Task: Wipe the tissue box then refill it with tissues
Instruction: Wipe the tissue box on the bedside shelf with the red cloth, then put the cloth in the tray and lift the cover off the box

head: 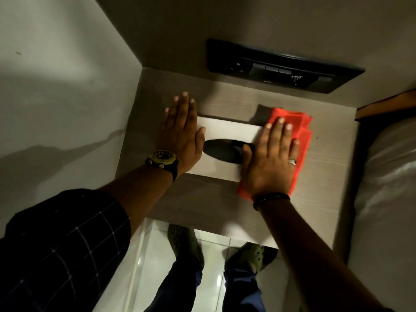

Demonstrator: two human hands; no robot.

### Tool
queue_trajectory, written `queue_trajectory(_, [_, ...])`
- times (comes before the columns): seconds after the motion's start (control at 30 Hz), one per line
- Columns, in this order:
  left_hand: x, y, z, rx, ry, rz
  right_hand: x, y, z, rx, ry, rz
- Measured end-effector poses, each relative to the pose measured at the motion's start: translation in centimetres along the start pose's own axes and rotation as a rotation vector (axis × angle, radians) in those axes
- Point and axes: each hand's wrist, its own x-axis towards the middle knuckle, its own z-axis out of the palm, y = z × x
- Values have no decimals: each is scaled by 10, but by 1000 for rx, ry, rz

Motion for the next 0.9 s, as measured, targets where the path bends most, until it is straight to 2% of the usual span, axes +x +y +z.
queue_trajectory(0.17, [0, -2, 0, 10, 0, 7, -2, 0, 0, 15, -27, -127])
queue_trajectory(0.37, [1, -7, 3, 15, 15, 26, -4, -3, 1, -35, -9, 113])
queue_trajectory(0.67, [1, -2, -1, 45, -13, 16, 2, -3, -6, -11, -153, 88])
queue_trajectory(0.73, [0, 2, -6, 78, -38, 12, 5, 6, -11, 63, -161, 55])
queue_trajectory(0.8, [2, 3, -12, 118, -47, 27, 6, 15, -20, 271, -97, 52])
queue_trajectory(0.9, [-2, 13, -25, 130, -57, 98, -4, 27, -41, 642, 67, 201])
